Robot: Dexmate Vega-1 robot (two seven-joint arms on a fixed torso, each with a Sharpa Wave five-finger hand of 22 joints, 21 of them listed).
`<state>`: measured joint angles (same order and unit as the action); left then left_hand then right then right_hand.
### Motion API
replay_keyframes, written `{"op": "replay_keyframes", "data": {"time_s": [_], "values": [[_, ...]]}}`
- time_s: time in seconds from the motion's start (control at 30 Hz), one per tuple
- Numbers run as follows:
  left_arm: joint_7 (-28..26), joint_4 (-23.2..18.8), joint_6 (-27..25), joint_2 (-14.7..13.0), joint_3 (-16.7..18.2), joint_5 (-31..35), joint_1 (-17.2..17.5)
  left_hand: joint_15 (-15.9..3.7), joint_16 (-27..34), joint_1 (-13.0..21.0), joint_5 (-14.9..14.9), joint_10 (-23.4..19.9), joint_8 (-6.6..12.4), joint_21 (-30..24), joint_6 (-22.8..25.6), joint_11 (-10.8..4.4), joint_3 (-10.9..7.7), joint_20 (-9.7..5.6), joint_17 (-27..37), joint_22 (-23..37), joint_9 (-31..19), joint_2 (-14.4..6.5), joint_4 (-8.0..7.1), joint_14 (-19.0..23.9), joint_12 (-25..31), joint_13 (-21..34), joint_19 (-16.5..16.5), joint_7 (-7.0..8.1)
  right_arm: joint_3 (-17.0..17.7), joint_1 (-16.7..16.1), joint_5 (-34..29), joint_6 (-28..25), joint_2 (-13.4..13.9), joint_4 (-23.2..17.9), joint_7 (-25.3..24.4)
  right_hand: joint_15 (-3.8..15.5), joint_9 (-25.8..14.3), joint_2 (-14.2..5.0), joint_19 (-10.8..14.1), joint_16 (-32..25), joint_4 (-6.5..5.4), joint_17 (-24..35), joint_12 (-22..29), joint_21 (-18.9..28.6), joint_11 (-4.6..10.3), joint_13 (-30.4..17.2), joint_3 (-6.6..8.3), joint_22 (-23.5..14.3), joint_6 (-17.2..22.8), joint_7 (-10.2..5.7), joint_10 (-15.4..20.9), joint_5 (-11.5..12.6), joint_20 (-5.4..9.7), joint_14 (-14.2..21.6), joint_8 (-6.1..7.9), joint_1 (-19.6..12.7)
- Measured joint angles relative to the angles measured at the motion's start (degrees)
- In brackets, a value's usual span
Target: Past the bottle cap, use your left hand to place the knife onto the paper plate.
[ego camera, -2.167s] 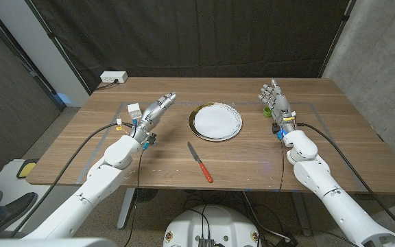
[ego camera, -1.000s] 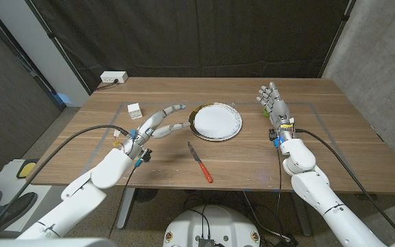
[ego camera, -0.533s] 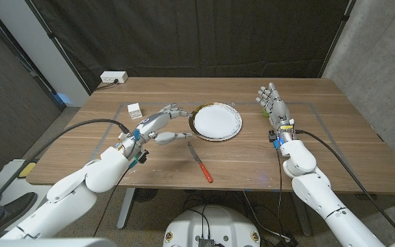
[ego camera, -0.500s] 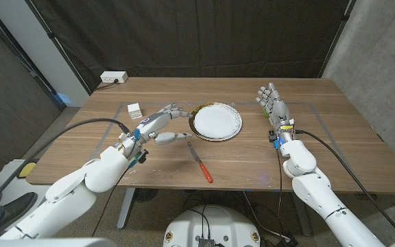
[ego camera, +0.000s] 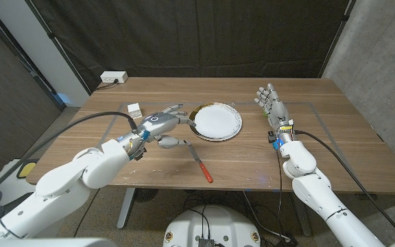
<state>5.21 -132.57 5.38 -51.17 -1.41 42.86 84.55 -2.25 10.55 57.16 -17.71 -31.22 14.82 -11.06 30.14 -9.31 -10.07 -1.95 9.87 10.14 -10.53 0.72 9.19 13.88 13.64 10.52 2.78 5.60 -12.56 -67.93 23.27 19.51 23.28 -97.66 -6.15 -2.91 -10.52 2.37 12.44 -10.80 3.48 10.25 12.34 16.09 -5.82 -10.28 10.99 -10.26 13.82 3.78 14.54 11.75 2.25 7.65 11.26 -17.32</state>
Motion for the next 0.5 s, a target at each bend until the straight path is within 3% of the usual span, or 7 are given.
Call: {"op": "replay_keyframes", "data": {"time_s": [0.1, 0.17, 0.23, 0.3, 0.37, 0.4, 0.5], "values": [[0.82, -1.00, -0.18, -0.98, -0.43, 0.18, -1.07, -0.05, 0.00, 0.42, 0.00, -0.09, -0.22, 0.00, -0.15, -0.12, -0.14, 0.09, 0.00, 0.00, 0.00, -0.41, 0.14, -0.05, -0.35, 0.00, 0.35, 0.14, 0.00, 0.04, 0.19, 0.01, 0.02, 0.00, 0.24, -0.07, 0.00, -0.25, 0.00, 0.00, 0.00, 0.00, 0.00, 0.00, 0.00, 0.00, 0.00, 0.00, 0.00, 0.00, 0.00, 0.00, 0.00, -0.07, 0.00, 0.25], [5.89, -2.02, -0.87, -2.09, -0.96, 1.44, -2.37, -0.11, 0.00, 1.31, 0.00, -0.13, -0.22, 0.00, -0.15, -0.45, -0.48, -0.09, 0.00, 0.00, 0.00, -0.22, 0.12, -0.11, -0.35, 0.00, 0.55, 0.14, 0.02, 0.19, 0.31, 0.01, 0.24, 0.02, 0.40, -0.07, 0.00, -0.25, 0.00, 0.00, 0.00, 0.00, 0.00, 0.00, 0.00, 0.00, 0.00, 0.00, 0.00, 0.00, 0.00, 0.00, 0.00, -0.07, 0.00, 0.25], [5.89, -2.50, -0.87, -2.67, -1.25, 1.44, -3.12, -0.11, 0.00, 1.65, 0.00, -0.38, -0.44, 0.00, -0.15, -0.88, -0.57, -0.09, 0.00, 0.00, 0.00, -0.43, 0.07, -0.11, -0.35, 0.00, 0.55, 0.14, 0.02, 0.19, 0.37, 0.01, 0.24, 0.02, 0.54, -0.07, 0.00, -0.25, 0.00, 0.00, 0.00, 0.00, 0.00, -0.02, 0.00, 0.00, 0.00, 0.00, 0.00, 0.00, 0.00, 0.00, 0.00, -0.07, 0.00, 0.26], [10.33, -3.25, -1.09, -3.76, -1.92, 2.40, -4.68, -0.11, 0.00, 1.66, 0.00, -0.46, -0.44, 0.00, 0.05, -0.97, -0.72, -0.09, -0.23, 0.00, 0.00, -0.43, 0.22, -0.11, -0.35, 0.00, 0.55, 0.34, 0.21, 0.24, 0.46, 0.01, 0.48, 0.02, 0.66, -0.07, 0.00, -0.25, 0.00, 0.00, 0.00, 0.00, 0.00, -0.22, 0.00, 0.00, 0.00, 0.00, 0.00, 0.00, 0.00, 0.00, 0.00, -0.07, 0.00, 0.25], [10.33, -3.64, -1.09, -4.35, -2.41, 2.40, -5.73, -0.10, 0.00, 2.57, 0.00, -0.75, -0.44, 0.00, -0.04, -1.26, -0.72, -0.09, -0.28, 0.00, -0.09, -0.15, 0.22, -0.11, -0.70, 0.00, 0.54, 0.68, 0.21, 0.24, 0.52, 0.01, 0.48, 0.02, 0.69, -0.07, 0.00, -0.25, 0.00, 0.00, 0.00, 0.00, 0.00, -0.22, 0.00, 0.00, 0.00, 0.00, 0.00, 0.00, 0.00, 0.00, 0.00, -0.07, 0.00, 0.25], [13.29, -3.92, -1.05, -4.85, -2.88, 2.80, -6.69, -0.10, 0.00, 2.65, 0.00, -0.76, -0.46, 0.00, -0.02, -1.27, -0.72, -0.09, -0.28, 0.00, -0.22, -0.23, 0.22, -0.10, -0.80, 0.00, 0.54, 0.88, 0.40, 0.20, 0.56, 0.01, 0.63, -0.14, 0.72, -0.07, 0.00, -0.25, 0.00, 0.00, 0.00, 0.00, 0.00, -0.22, 0.00, 0.00, 0.00, 0.00, 0.00, 0.00, 0.00, 0.00, 0.00, -0.07, 0.00, 0.25], [15.19, -4.17, -0.89, -5.73, -3.97, 2.98, -8.97, -0.10, 0.00, 2.64, 0.00, -0.82, -0.64, 0.00, 0.05, -1.34, -0.72, -0.09, -0.28, 0.00, -0.28, -0.23, 0.22, -0.10, -0.80, 0.00, 0.54, 0.96, 0.52, 0.02, 0.66, 0.01, 0.73, -0.35, 0.73, -0.07, 0.00, -0.25, 0.00, 0.00, 0.00, 0.00, 0.00, -0.22, 0.00, 0.00, 0.00, 0.00, 0.00, 0.00, 0.00, 0.00, 0.00, -0.07, 0.00, 0.25]]}}
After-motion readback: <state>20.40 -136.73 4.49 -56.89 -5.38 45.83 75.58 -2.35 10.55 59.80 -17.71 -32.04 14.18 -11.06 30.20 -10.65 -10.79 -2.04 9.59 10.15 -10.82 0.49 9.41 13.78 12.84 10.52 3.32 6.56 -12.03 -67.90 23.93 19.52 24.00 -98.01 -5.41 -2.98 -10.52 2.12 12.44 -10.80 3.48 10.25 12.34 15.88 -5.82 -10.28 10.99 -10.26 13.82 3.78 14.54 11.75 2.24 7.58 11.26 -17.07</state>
